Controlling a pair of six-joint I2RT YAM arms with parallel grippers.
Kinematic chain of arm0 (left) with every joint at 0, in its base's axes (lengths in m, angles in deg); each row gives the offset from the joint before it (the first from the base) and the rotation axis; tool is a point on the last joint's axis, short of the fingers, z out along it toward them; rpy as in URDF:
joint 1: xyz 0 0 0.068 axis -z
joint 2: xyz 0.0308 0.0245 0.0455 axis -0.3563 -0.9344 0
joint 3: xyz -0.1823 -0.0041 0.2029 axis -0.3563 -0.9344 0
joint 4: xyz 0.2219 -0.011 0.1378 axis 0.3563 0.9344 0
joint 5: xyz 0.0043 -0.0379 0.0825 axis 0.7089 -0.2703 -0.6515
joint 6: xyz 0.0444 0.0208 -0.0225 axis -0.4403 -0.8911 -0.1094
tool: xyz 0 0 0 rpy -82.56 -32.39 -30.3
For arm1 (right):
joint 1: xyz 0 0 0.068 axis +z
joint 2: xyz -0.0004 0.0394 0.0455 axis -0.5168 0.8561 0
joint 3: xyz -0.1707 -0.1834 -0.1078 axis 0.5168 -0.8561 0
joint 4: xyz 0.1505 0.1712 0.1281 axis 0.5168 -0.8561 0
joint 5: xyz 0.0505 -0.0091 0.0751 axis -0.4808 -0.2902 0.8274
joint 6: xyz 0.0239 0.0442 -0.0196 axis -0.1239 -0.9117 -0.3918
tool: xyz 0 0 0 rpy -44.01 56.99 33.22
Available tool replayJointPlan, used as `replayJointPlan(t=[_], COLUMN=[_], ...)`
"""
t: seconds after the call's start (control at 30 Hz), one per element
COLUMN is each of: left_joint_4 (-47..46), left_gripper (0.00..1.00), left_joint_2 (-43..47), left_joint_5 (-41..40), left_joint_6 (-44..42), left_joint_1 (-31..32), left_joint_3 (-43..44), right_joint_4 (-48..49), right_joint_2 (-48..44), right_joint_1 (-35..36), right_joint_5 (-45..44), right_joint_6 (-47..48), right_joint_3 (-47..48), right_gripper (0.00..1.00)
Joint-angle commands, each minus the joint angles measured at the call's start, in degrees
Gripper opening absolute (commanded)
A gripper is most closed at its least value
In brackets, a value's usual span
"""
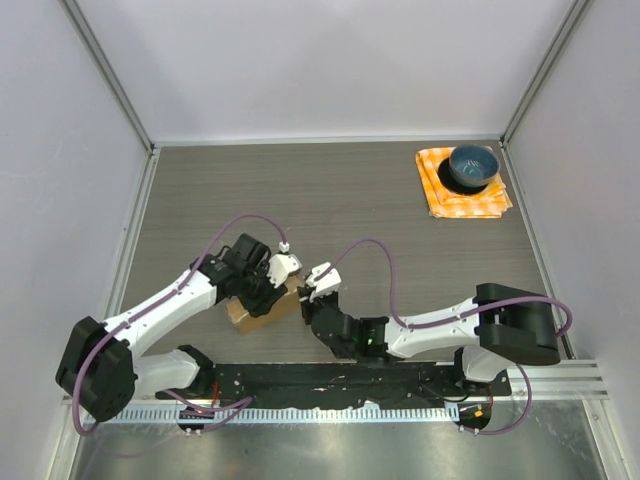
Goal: Unpack the express box
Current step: Cut the express box at the center of the board.
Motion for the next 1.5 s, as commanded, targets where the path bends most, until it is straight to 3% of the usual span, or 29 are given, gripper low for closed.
replayJointPlan(t=[0.0,0.17,0.33,0.53,0.73,1.03,1.33,1.47], left_joint_4=[-7.0,-5.8,-3.0,0.0,1.6,-0.5,-0.3,2.8], left_gripper=[0.30,0.31,0.34,0.36,0.38,0.47,0.66,0.85], left_joint_2=[-2.5,-1.0,2.7,6.2,5.5,4.3,4.9,6.0], left_joint_5=[-9.6,-7.6,-4.0,-0.7,4.8,3.3,1.6,1.5], left_joint_6=[2.8,2.1,-0.1,-2.3,-4.2,-6.3,-6.2,-5.9], left_joint_1=[-0.1,0.0,0.0,0.0,0.0,0.8,1.2,1.2], left_joint_3=[-0.8,-0.6,-0.1,0.0,1.1,-0.8,-0.8,1.4], right_joint_4=[-0.3,2.4,8.3,14.6,26.0,27.0,24.7,22.4], right_joint_2=[-1.5,-2.7,-11.9,-20.4,-18.2,-12.4,-4.2,-2.5], right_joint_1=[2.3,2.5,2.6,1.7,-7.8,-11.9,-11.9,-11.8], right_joint_5=[3.4,3.1,0.7,-5.8,5.0,14.7,17.8,18.2], right_joint_6=[-4.7,-2.1,3.1,2.8,-4.8,-6.2,-6.5,-5.9], right_joint_3=[0.5,-0.1,-5.9,-16.2,-19.2,-11.8,-5.6,-4.0], right_gripper=[0.01,0.01,0.01,0.01,0.01,0.01,0.01,0.01])
